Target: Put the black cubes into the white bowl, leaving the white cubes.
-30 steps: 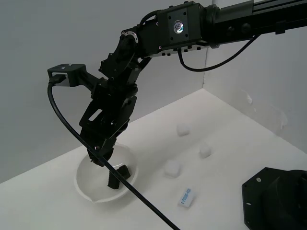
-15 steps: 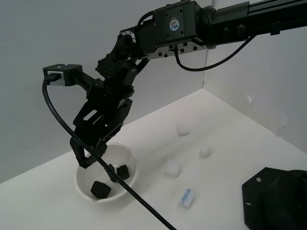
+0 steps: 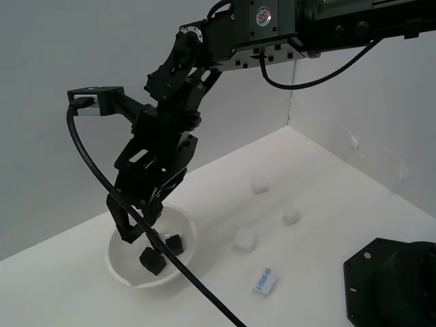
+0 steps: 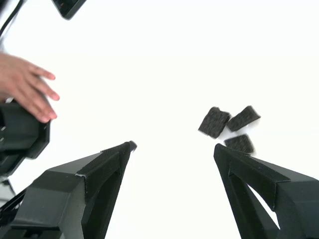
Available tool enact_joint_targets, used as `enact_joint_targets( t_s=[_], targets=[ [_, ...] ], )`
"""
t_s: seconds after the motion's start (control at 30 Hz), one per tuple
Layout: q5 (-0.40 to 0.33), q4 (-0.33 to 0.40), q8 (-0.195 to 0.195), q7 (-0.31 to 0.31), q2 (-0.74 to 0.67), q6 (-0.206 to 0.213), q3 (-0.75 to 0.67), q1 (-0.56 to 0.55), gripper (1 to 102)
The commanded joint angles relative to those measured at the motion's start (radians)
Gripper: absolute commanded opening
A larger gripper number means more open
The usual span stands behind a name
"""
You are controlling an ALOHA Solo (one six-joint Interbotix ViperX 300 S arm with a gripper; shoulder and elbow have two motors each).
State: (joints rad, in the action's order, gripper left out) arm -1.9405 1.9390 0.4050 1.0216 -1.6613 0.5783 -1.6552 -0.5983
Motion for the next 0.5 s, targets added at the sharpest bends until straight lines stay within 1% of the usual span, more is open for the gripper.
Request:
enact_joint_targets(
  t_s=[0.0, 0.17, 0.3, 0.4, 0.43, 0.47],
  targets=[
    [0.011, -0.006, 0.008, 0.032, -0.058, 0.017, -0.066, 0.000, 100],
    [-0.040, 0.043, 0.002, 0.034, -0.143, 0.017, -0.150, 0.011, 100],
    [-0.101, 0.107, -0.003, 0.029, -0.218, 0.017, -0.222, 0.041, 99],
    [-0.169, 0.173, -0.003, -0.012, -0.282, 0.017, -0.287, 0.071, 96],
    [-0.190, 0.195, -0.003, -0.035, -0.305, 0.015, -0.308, 0.081, 93],
    [-0.212, 0.216, -0.003, -0.058, -0.325, 0.012, -0.330, 0.092, 87]
  ],
)
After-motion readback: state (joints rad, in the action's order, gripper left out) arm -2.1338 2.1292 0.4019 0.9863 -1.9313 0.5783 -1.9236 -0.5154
